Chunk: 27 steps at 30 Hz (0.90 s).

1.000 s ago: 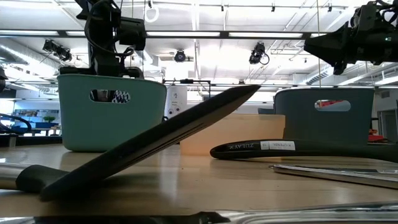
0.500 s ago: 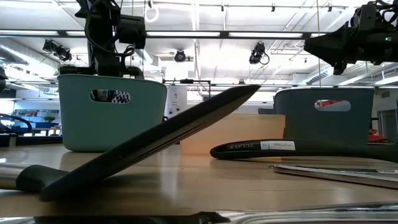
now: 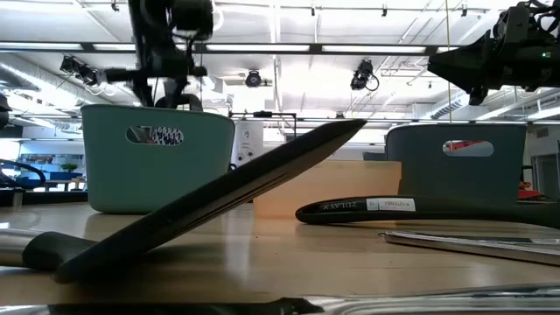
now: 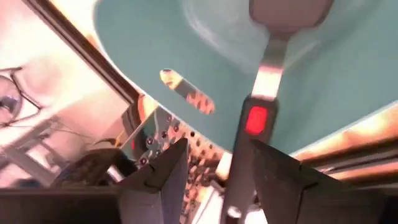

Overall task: Pick & Place Kitchen Items
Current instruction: Put the black serving spoon into the blue bin

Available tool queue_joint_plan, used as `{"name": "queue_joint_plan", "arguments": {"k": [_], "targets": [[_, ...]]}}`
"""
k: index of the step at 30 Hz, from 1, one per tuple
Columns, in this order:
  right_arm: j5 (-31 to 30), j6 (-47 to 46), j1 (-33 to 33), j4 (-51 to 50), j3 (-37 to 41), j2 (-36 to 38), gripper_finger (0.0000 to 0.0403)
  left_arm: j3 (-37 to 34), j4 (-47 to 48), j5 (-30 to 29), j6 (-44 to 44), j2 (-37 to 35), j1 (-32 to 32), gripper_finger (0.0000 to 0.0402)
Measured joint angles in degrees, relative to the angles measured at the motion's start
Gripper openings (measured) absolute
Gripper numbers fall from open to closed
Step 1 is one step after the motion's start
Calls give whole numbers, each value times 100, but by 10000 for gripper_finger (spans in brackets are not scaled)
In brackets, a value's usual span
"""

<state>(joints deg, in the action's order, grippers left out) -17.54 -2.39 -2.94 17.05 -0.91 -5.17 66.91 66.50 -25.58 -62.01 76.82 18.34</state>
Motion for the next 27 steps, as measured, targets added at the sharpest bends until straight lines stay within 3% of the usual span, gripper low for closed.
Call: {"name": "queue_joint_plan", "arguments": {"k": [3,6,10,15,20,27], "targets": [[0,0,1,-1,0,0,116,639,196,917,881,-65,-152,149],[0,8,1,0,0,0,116,1290,247,1659,1770,-283,-303,104],[-1,9,2,1,1,0,116,1965,294,2087,2545,-616,-599,19],[0,11,0,1,1,0,116,2242,192,2371,3540,-1205,-1031,10],[0,26,0,1,1,0,116,1699,-707,2384,4919,-1940,-1468,6],[0,24,0,1,0,0,116,-414,-3236,2272,5836,-3377,-2141,4]]}}
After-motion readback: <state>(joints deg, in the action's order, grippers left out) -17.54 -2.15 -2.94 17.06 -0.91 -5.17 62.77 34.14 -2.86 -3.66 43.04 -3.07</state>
